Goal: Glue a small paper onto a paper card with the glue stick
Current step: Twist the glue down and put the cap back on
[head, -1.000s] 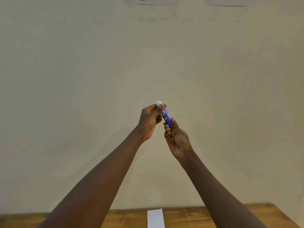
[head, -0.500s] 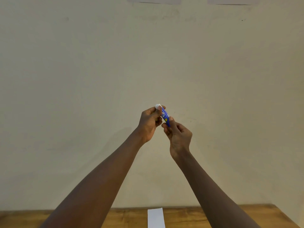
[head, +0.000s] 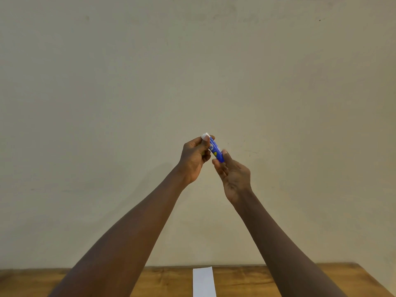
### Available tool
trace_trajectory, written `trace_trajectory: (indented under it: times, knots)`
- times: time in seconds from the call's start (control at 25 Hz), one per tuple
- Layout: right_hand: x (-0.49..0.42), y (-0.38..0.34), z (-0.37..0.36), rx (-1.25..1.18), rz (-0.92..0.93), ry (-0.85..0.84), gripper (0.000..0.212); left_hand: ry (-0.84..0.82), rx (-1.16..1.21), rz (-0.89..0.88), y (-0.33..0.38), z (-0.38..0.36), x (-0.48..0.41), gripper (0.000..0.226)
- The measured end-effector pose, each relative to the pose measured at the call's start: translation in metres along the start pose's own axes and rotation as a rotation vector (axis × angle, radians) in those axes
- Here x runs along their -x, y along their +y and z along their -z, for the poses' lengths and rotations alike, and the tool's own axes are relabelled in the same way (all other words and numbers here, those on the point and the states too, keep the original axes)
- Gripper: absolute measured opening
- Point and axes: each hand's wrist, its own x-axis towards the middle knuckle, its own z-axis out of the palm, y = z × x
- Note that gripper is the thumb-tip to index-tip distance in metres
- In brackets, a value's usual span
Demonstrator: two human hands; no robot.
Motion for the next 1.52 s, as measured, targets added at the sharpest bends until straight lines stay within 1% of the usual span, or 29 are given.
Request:
trace_trajectory:
  times: [0.04, 0.08, 0.12, 0.2, 0.24, 0.28, 0.32, 0.36, 0.4, 0.44, 0.48, 0.52, 0.56, 0.6, 0.64, 0.68, 0.72, 0.76, 0.88, 1.0, 1.08, 1.12, 1.2, 1.24, 1.32, 1.36, 1.4, 1.52]
  knots:
    - [0.001, 0.002, -0.001, 0.011, 0.08, 0.005, 0.007, 0.03, 0.021, 0.007, -0.001, -0.002, 0.0, 0.022]
    - [0.001, 0.004, -0.001, 0.086, 0.177, 0.025, 0.006, 0.066, 0.054, 0.026, -0.003, -0.003, 0.001, 0.022]
    - [0.0, 0.007, 0.001, 0.247, 0.311, 0.065, 0.009, 0.1, 0.088, 0.053, -0.004, -0.004, 0.001, 0.022]
    - [-0.005, 0.012, 0.01, 0.673, 0.7, 0.116, 0.012, 0.169, 0.139, 0.137, -0.006, -0.007, 0.002, 0.025]
    - [-0.007, 0.014, 0.013, 0.855, 0.893, 0.086, 0.012, 0.216, 0.16, 0.189, -0.006, -0.009, 0.002, 0.025]
    - [-0.01, 0.014, 0.017, 1.005, 1.038, 0.038, 0.011, 0.268, 0.178, 0.244, -0.005, -0.012, 0.002, 0.024]
    - [-0.013, 0.013, 0.021, 1.104, 1.107, -0.012, 0.011, 0.318, 0.185, 0.291, -0.004, -0.014, 0.002, 0.023]
    - [-0.015, 0.012, 0.023, 1.144, 1.094, -0.033, 0.013, 0.354, 0.184, 0.319, -0.003, -0.015, 0.002, 0.022]
    - [-0.015, 0.009, 0.023, 1.109, 0.972, -0.016, 0.019, 0.362, 0.191, 0.324, -0.002, -0.015, 0.0, 0.022]
    - [-0.013, 0.004, 0.02, 0.987, 0.73, 0.004, 0.029, 0.338, 0.213, 0.306, -0.001, -0.014, -0.001, 0.023]
    - [-0.009, -0.001, 0.017, 0.835, 0.422, -0.005, 0.039, 0.291, 0.238, 0.275, -0.001, -0.013, -0.001, 0.023]
    - [-0.005, -0.004, 0.014, 0.696, 0.116, -0.043, 0.049, 0.237, 0.235, 0.236, -0.001, -0.012, 0.0, 0.024]
    - [-0.003, -0.006, 0.014, 0.565, -0.118, -0.089, 0.057, 0.184, 0.192, 0.201, -0.001, -0.011, 0.0, 0.024]
    - [-0.002, -0.007, 0.013, 0.408, -0.252, -0.119, 0.061, 0.136, 0.125, 0.172, -0.001, -0.01, 0.0, 0.025]
    - [0.0, -0.006, 0.012, 0.242, -0.303, -0.131, 0.057, 0.098, 0.061, 0.152, -0.002, -0.009, 0.001, 0.026]
    - [0.0, -0.005, 0.01, 0.117, -0.302, -0.134, 0.05, 0.077, 0.012, 0.139, -0.002, -0.008, 0.001, 0.026]
    - [0.0, -0.003, 0.008, 0.063, -0.266, -0.139, 0.043, 0.075, -0.021, 0.134, -0.002, -0.008, 0.002, 0.026]
    - [-0.001, -0.002, 0.007, 0.084, -0.202, -0.15, 0.039, 0.085, -0.04, 0.134, 0.0, -0.008, 0.002, 0.027]
    - [-0.002, 0.005, 0.004, 0.348, 0.01, -0.162, 0.039, 0.13, -0.06, 0.165, 0.003, -0.01, 0.001, 0.03]
    - [0.001, 0.011, 0.007, 0.544, 0.097, -0.144, 0.037, 0.156, -0.139, 0.18, 0.002, -0.011, 0.004, 0.032]
    - [0.002, 0.009, 0.012, 0.641, 0.104, -0.191, 0.034, 0.117, -0.181, 0.174, 0.0, -0.008, 0.008, 0.033]
    - [0.003, 0.008, 0.015, 0.665, 0.093, -0.214, 0.032, 0.069, -0.179, 0.186, 0.0, -0.005, 0.011, 0.031]
    - [0.005, 0.006, 0.018, 0.593, 0.052, -0.204, 0.031, -0.021, -0.101, 0.238, 0.002, 0.0, 0.015, 0.026]
    - [0.006, 0.007, 0.019, 0.494, 0.006, -0.173, 0.032, -0.028, -0.023, 0.263, 0.002, 0.002, 0.015, 0.026]
    - [0.008, 0.01, 0.02, 0.31, -0.086, -0.126, 0.032, 0.025, 0.18, 0.276, 0.001, 0.004, 0.012, 0.036]
    - [0.009, 0.012, 0.02, 0.293, -0.105, -0.12, 0.032, 0.059, 0.26, 0.264, 0.001, 0.004, 0.011, 0.038]
    - [0.01, 0.014, 0.02, 0.325, -0.103, -0.127, 0.031, 0.076, 0.3, 0.245, 0.001, 0.004, 0.01, 0.039]
    - [0.013, 0.017, 0.016, 0.457, -0.054, -0.165, 0.03, 0.054, 0.286, 0.173, 0.001, 0.005, 0.007, 0.039]
